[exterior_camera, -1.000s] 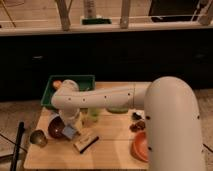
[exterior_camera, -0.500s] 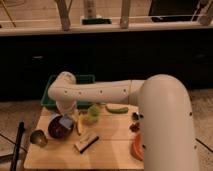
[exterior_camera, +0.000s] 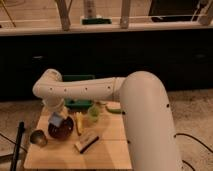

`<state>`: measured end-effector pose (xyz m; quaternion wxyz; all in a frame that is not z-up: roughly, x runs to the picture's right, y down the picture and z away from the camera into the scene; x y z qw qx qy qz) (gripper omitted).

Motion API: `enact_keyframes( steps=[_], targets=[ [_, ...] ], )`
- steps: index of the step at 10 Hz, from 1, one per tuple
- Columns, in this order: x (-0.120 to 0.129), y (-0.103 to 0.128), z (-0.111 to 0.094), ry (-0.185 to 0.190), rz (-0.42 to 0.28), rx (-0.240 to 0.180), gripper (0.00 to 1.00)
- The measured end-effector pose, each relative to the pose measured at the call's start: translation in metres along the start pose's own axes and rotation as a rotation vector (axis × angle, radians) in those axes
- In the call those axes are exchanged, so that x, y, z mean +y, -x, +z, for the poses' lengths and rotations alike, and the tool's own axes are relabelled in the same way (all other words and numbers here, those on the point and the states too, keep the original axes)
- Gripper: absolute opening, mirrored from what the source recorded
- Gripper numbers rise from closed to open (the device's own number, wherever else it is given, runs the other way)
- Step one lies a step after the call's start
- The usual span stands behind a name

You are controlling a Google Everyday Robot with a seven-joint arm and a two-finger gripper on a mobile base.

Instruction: Wipe purple bowl with sponge

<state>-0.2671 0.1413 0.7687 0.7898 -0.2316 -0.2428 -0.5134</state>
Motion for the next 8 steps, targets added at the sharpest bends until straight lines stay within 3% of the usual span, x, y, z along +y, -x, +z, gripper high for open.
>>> enact_keyframes(
  steps=[4, 8],
  targets=[
    [0.024, 0.027, 0.002, 0.04, -0.078, -0.041, 0.0],
    [0.044, 0.019, -0.001, 0.05, -0.057, -0.041, 0.0]
  ],
)
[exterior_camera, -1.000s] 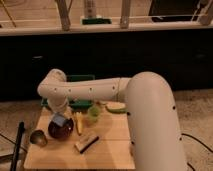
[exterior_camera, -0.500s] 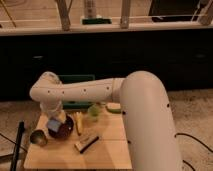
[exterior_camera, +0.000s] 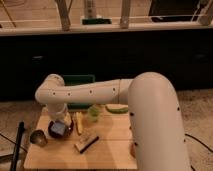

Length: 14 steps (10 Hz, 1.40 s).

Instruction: Wipe purple bowl with sponge

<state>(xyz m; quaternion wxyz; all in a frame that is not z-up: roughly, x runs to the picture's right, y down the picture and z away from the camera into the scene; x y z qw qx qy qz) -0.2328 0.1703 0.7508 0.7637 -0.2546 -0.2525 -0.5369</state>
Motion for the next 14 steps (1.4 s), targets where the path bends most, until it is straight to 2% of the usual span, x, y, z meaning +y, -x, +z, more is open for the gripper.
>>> enact_keyframes(
  steps=[14],
  targets=[
    [0.0025, -0.0027, -0.0011, 0.002, 0.01, 0.003, 0.0]
  ],
)
